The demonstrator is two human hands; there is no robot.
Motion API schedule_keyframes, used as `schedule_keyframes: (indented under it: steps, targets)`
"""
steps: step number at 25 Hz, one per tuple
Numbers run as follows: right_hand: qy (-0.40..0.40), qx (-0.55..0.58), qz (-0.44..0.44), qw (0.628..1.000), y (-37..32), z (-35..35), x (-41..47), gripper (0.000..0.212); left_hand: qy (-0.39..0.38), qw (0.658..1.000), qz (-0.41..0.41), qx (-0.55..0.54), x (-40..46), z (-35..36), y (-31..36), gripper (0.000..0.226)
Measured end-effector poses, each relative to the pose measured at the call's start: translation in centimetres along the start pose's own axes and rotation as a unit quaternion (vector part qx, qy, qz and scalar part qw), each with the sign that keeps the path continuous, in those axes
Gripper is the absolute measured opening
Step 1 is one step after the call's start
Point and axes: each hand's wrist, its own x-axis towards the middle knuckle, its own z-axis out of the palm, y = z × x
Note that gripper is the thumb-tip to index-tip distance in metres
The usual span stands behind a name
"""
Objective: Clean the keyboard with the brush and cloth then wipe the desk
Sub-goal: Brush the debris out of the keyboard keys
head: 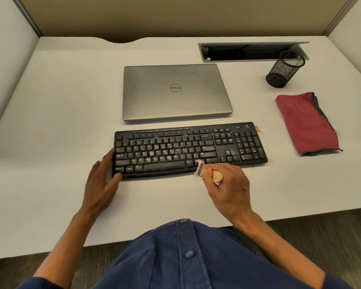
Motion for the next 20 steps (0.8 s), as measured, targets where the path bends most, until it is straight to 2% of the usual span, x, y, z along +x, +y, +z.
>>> schedule_keyframes:
  steps: [5,11,20]
  targets:
    - [-0.038,0.002,-0.097,0.995,-1.6,2.2,0.7,0.028,0.009,1.000,0.006,-0.012,0.0,0.2,-0.7,0.068]
    - [-0.089,0.045,-0.227,0.969,-4.5,5.5,2.1,0.027,0.006,1.000,0.005,-0.012,0.1,0.3,-1.3,0.066]
    - [-0.144,0.069,-0.300,0.940,-9.2,10.2,3.6,0.033,0.018,1.000,-0.011,-0.020,0.2,0.2,-1.4,0.067]
